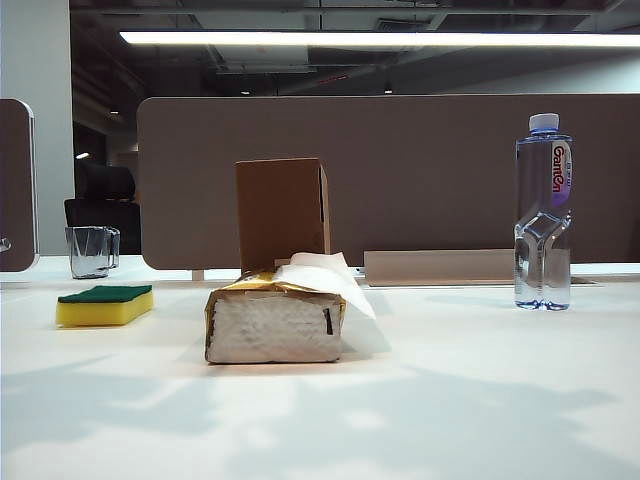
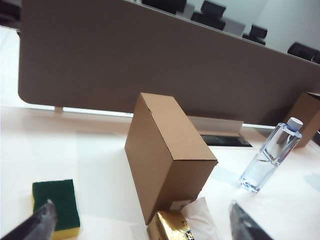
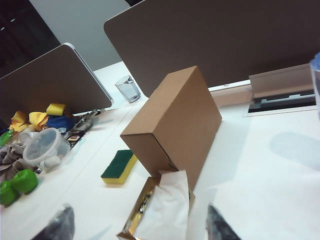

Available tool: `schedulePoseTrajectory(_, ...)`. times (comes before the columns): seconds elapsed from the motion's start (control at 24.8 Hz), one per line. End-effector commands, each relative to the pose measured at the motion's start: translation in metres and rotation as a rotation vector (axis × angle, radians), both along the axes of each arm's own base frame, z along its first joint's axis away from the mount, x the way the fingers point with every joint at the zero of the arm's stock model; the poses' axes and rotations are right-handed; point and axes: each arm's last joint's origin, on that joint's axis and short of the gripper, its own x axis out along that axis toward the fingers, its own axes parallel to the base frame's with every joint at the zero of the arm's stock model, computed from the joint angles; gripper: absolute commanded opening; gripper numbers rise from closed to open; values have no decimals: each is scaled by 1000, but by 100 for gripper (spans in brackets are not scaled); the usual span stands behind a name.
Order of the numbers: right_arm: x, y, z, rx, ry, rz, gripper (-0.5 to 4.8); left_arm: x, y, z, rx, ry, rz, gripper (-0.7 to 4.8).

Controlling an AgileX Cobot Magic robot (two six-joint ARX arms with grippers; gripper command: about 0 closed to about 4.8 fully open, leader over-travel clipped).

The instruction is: Move the sponge from left to right to wipe the table, avoiding obstacles on the table, and finally reaching the bottle of mineral water.

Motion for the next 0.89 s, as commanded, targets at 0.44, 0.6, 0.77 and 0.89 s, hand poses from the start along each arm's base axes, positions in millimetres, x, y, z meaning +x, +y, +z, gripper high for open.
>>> schedulePoseTrajectory(0.44, 45, 12, 26, 6, 194, 177, 382, 87, -2, -2, -14, 271, -69, 479)
schedulePoseTrajectory(0.6, 54, 14, 17, 5, 275, 196, 382, 115, -2, -26, -4, 376, -72, 479)
schedulePoseTrajectory(0.77, 61, 16, 11, 15, 328, 236, 382, 133, -1, -43, 30, 425, -76, 479)
schedulePoseTrajectory(0.89, 68, 18, 7, 25, 393, 238, 382, 154, -1, -53, 39, 482, -77, 479)
